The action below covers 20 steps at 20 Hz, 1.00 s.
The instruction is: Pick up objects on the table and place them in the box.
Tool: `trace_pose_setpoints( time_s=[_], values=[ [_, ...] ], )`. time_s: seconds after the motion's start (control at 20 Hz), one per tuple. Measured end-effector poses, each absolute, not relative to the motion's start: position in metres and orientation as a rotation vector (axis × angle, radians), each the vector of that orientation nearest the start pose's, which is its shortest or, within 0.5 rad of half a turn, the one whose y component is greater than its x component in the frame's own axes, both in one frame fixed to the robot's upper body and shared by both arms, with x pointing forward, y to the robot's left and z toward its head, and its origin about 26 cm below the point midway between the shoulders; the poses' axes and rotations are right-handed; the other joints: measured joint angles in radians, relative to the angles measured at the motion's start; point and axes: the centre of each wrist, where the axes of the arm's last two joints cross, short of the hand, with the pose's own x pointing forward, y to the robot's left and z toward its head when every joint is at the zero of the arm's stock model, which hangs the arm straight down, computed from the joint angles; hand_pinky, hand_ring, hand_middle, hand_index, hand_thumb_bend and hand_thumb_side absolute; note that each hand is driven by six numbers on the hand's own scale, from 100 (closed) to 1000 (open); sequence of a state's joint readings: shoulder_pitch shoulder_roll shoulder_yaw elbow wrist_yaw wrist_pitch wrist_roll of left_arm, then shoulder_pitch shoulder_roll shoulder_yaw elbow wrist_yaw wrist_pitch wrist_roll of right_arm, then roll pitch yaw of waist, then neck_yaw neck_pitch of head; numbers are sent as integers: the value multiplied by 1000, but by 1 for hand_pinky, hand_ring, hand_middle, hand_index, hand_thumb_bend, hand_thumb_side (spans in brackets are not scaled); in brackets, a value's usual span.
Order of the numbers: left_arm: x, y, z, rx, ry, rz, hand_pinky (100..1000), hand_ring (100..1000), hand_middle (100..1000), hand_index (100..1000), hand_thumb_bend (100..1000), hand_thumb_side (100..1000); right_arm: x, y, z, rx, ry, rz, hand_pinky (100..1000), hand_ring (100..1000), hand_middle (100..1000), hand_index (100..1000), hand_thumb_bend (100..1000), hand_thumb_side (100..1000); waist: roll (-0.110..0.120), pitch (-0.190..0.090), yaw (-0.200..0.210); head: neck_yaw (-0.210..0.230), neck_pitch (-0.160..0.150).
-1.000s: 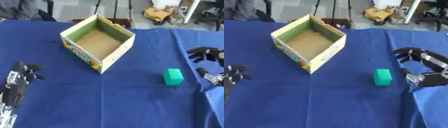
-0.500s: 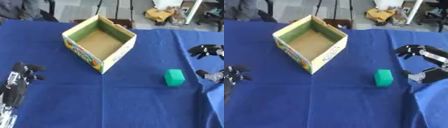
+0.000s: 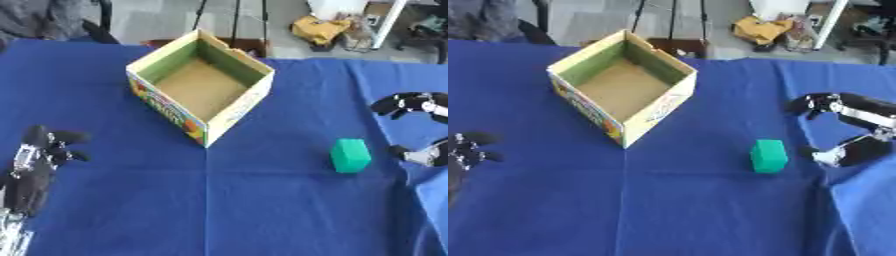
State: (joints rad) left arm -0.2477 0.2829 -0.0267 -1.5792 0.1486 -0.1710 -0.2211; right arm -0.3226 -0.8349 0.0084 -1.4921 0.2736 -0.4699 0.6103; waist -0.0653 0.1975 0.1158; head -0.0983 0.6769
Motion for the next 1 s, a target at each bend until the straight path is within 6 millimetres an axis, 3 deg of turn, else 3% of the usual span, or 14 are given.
trace_pose_setpoints(
  time_s=[1.0],
  values=[
    [337,280,77,-128,-1945,-418,607,792,607,658,388,1000,355,-414,173,-483,-1446,1685,782,863,893,925,331,432,1,0,12,-9,0]
  ],
)
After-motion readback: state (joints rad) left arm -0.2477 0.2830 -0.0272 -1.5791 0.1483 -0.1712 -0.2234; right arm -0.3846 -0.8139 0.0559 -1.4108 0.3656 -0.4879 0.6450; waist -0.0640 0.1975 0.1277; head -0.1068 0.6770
